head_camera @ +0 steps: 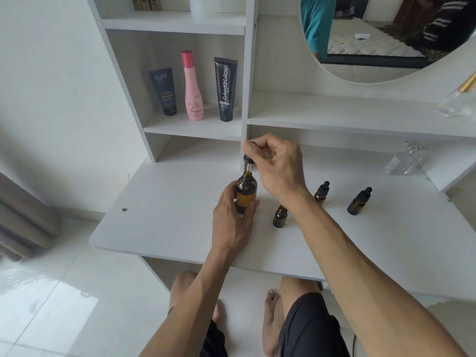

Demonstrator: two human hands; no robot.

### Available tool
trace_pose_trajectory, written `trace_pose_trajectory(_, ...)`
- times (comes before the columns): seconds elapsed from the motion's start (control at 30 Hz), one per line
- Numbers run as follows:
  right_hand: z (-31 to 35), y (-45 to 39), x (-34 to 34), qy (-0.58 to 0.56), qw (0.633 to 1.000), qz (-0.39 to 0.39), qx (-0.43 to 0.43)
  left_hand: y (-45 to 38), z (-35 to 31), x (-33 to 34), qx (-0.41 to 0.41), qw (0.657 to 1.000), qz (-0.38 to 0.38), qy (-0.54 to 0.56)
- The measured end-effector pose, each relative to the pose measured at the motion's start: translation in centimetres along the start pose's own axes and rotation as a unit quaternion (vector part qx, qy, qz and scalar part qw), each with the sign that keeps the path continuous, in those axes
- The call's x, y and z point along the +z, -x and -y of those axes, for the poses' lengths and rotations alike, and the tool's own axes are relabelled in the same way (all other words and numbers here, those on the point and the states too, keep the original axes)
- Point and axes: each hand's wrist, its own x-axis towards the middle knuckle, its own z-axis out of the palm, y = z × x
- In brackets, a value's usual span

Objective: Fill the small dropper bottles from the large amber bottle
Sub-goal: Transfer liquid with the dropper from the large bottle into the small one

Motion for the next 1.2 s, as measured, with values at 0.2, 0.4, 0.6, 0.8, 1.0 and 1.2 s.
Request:
trace_pose_trajectory(0.2,-0.5,0.5,0.1,0.01,1.0,0.004,0.011,0.0,0.2,0.2,0.005,1.0,-0.003,0.0)
trace_pose_trajectory(0.4,-0.4,0.7,-0.3,0.016,1.0,0.001,0.012,-0.1,0.0,0.2,0.003,1.0,0.001,0.003)
trace_pose_trajectory(0.6,-0.1,0.5,-0.3,-0.014,1.0,-0.003,0.018,-0.1,0.0,0.3,0.003,1.0,0.001,0.0)
trace_pose_trajectory(0.8,0.9,0.2,-0.8,-0.071,0.997,-0.017,0.029,-0.1,0.0,0.0,-0.004,1.0,-0.001,-0.009)
trace_pose_trajectory(1.0,2.4,-0.2,-1.3,-0.134,0.989,-0.048,0.029,0.0,-0.2,0.0,-0.011,1.0,0.003,-0.004)
trace_pose_trajectory(1.2,3.6,-0.5,-2.4,-0.166,0.981,-0.09,0.031,0.0,-0.1,0.0,-0.018,1.0,0.004,-0.002)
